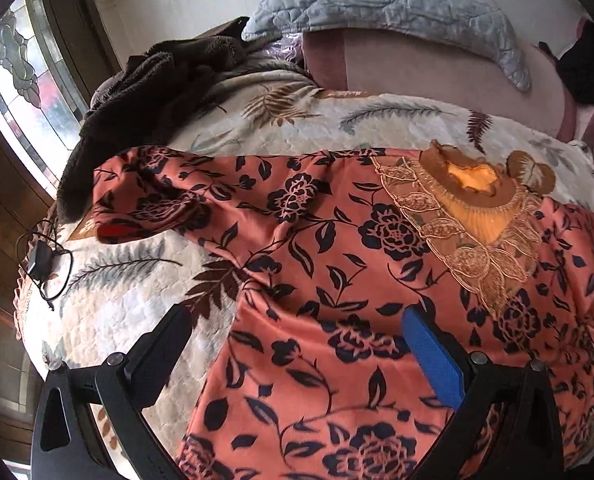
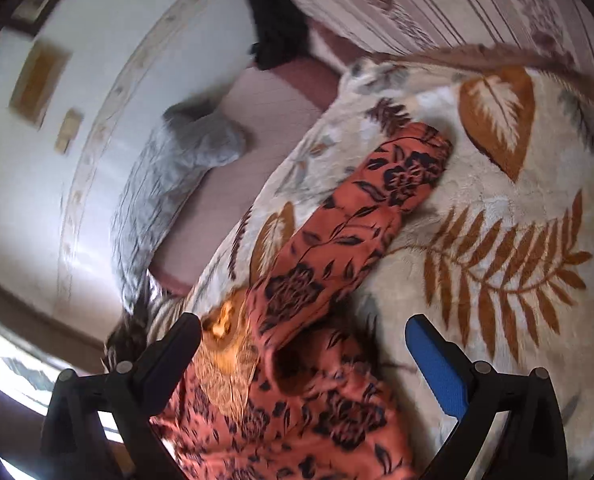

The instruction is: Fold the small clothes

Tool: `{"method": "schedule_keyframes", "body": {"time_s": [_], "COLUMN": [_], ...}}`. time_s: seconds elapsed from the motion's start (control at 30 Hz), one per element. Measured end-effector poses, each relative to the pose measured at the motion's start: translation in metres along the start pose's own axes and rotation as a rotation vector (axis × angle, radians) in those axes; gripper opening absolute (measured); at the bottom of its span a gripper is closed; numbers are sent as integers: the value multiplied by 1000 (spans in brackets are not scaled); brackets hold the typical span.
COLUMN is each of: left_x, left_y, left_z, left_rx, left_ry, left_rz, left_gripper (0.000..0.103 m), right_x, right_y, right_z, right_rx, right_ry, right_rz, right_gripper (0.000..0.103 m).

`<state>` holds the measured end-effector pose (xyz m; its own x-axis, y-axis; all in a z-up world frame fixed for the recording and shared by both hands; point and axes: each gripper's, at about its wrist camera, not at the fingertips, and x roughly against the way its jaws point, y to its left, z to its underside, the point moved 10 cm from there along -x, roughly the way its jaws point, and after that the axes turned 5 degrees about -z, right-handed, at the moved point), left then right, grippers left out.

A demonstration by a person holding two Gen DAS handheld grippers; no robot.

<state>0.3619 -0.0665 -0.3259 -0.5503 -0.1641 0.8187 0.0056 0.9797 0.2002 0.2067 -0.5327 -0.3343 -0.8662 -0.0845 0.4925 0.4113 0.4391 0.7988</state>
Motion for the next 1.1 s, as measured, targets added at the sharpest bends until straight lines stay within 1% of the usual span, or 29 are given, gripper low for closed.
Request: {"method": "schedule_keyframes", "body": {"time_s": [0.07,0.13,0.17,0.23,0.3,0.37,0.43,0.47,0.5,0.53,0.57,0.6,0.63,0.7,0.8,0.87,0.93,1.03,1.1], "left_x": [-24,-40,-45,-55,-64,-75,-79,-79,-78,-77,-75,-73,-71,-67,-60,-55,-53,-50,-47], "left_y": [-13,-24,-31,-41,-49,-57,-61,-62,-63,-63,-62,-60,-56,-48,-30,-16,0,24,40], "left_z": [-8,-13,-16,-15,-8,0,1,1,-1,-3,-6,-9,-13,-22,-31,-35,-37,-40,-44], "left_rx": [19,26,20,6,-21,-81,-114,-121,-124,-119,-109,-100,-94,-78,-46,-25,0,38,61], "left_ry": [22,33,31,27,39,83,80,69,62,55,45,33,19,-11,-56,-77,-90,-107,-125], "left_rz": [34,65,78,99,111,109,102,96,101,114,121,117,106,83,37,7,-22,-61,-88], "left_gripper": [103,103,103,103,103,103,103,103,103,103,103,103,103,103,103,103,103,103,103], "right_x": [-19,-39,-47,-64,-81,-89,-100,-108,-113,-117,-116,-116,-114,-108,-98,-100,-107,-126,-142], "right_y": [-30,-51,-60,-69,-77,-72,-68,-70,-73,-76,-77,-71,-59,-17,49,90,127,175,200], "right_z": [-28,-46,-55,-66,-74,-83,-90,-91,-92,-94,-94,-94,-96,-97,-81,-60,-31,22,61], "right_rx": [-133,-231,-271,-310,-322,-270,-220,-213,-208,-205,-208,-206,-185,-76,60,117,171,248,279], "right_ry": [-19,-10,-24,-30,-27,-55,-52,-42,-42,-49,-50,-51,-64,-82,-82,-42,16,122,202], "right_rz": [-8,-27,-25,-39,-4,25,57,71,85,93,95,72,38,-25,-154,-237,-302,-373,-415], "right_gripper": [103,103,103,103,102,102,86,69,53,44,28,24,24,24,24,24,24,24,24]}}
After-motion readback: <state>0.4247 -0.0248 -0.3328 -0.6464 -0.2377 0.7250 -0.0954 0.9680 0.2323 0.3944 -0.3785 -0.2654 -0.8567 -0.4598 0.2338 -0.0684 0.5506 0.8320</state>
